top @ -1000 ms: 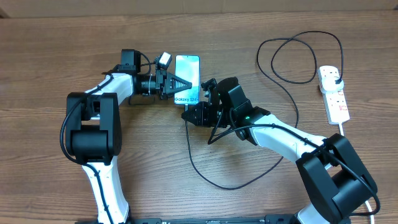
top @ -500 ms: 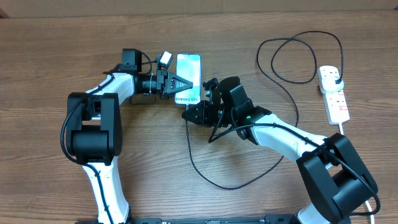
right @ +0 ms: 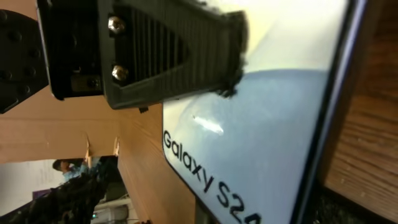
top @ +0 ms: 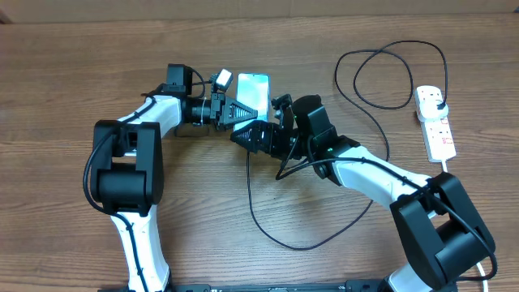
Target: Plug charger to phone and switch on socket
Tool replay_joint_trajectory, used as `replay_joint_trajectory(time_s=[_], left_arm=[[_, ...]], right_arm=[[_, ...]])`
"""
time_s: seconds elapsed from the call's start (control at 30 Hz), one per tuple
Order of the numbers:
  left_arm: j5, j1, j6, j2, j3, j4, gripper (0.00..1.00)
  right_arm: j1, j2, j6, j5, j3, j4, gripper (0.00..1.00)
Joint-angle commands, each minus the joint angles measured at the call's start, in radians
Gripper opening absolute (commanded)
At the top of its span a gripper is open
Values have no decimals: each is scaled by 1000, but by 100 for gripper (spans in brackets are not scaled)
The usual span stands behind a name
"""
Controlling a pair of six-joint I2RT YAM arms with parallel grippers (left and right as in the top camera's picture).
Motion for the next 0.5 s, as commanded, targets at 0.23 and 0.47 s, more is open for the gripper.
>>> replay_joint_trajectory(time_s=[0.23, 0.47], left_arm=[[48, -9, 37, -43, 4, 3, 4], [48, -13, 38, -43, 4, 4, 4]], right_arm=[[-89, -6, -37, -95, 14, 5, 100], [-100, -6, -36, -95, 14, 0, 100]])
